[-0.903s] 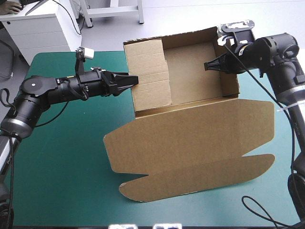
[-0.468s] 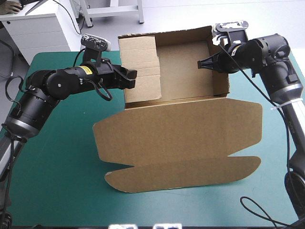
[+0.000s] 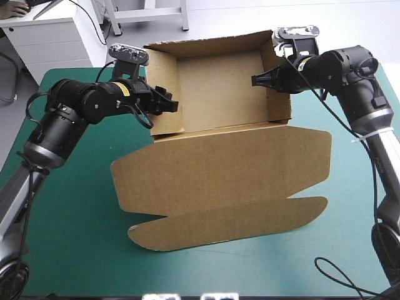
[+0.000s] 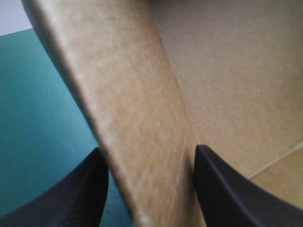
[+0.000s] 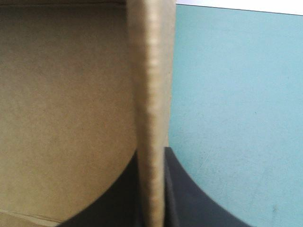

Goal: Fold the box

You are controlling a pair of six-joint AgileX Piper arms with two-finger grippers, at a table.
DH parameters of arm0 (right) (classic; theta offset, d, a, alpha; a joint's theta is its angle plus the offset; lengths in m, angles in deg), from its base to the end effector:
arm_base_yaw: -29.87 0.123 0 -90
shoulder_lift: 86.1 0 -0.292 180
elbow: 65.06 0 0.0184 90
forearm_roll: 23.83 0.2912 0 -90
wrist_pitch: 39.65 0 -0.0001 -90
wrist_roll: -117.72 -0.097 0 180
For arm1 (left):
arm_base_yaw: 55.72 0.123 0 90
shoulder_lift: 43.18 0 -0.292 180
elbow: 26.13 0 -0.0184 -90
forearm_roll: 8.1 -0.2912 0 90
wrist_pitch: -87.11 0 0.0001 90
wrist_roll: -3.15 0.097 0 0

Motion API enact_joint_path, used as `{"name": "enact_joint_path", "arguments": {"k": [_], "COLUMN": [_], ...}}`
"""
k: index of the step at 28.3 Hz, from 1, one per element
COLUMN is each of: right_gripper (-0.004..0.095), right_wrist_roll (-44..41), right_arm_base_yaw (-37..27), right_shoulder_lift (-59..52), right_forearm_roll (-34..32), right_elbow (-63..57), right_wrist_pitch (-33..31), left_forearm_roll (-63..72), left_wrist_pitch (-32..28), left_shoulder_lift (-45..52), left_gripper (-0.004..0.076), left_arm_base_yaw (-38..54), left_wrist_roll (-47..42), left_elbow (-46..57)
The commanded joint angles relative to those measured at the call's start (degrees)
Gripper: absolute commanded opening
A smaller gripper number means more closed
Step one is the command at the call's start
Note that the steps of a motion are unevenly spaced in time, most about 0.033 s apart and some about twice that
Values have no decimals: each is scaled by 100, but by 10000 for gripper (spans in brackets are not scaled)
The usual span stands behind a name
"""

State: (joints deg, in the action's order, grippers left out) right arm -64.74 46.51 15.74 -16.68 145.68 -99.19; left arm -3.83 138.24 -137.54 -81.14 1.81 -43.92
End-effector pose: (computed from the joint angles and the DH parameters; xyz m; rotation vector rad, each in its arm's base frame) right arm 0.3829 0.1253 0.4579 -0.2673 2.2779 0.3296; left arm 0.3388 -0.1673 0.4405 0.4489 2.2031 -0.3441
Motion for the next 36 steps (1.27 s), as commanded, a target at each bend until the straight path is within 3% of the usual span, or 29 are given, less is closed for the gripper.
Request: {"name": "enact_joint_path", "arguments": {"k": [1, 11, 18, 22, 36], "right_gripper": [-13, -13, -13, -13, -13], "right_wrist_roll": [-35, 50, 80, 122, 299], "right_arm_base_yaw": [58, 58, 58, 58, 58], "right_shoulder_lift": [-298, -286, -24, 237, 1545], "right_forearm_roll": [665, 445, 288, 288, 193], "right_elbow": [189, 189, 189, 189, 189], "right_wrist_pitch": [505, 322, -184, -386, -1194], "left_forearm_roll": [-147, -314, -286, -296, -377], "left_wrist_pitch": [-361, -469, -354, -344, 393], "left_shoulder_lift": [44, 5, -227, -386, -1664], "left_gripper": [387, 363, 100, 3, -7], "left_arm_base_yaw": [-61, -61, -61, -61, -50], "left_wrist_roll": [-495, -909, -884, -818, -138], "left_elbow": [-191, -191, -191, -191, -191]}}
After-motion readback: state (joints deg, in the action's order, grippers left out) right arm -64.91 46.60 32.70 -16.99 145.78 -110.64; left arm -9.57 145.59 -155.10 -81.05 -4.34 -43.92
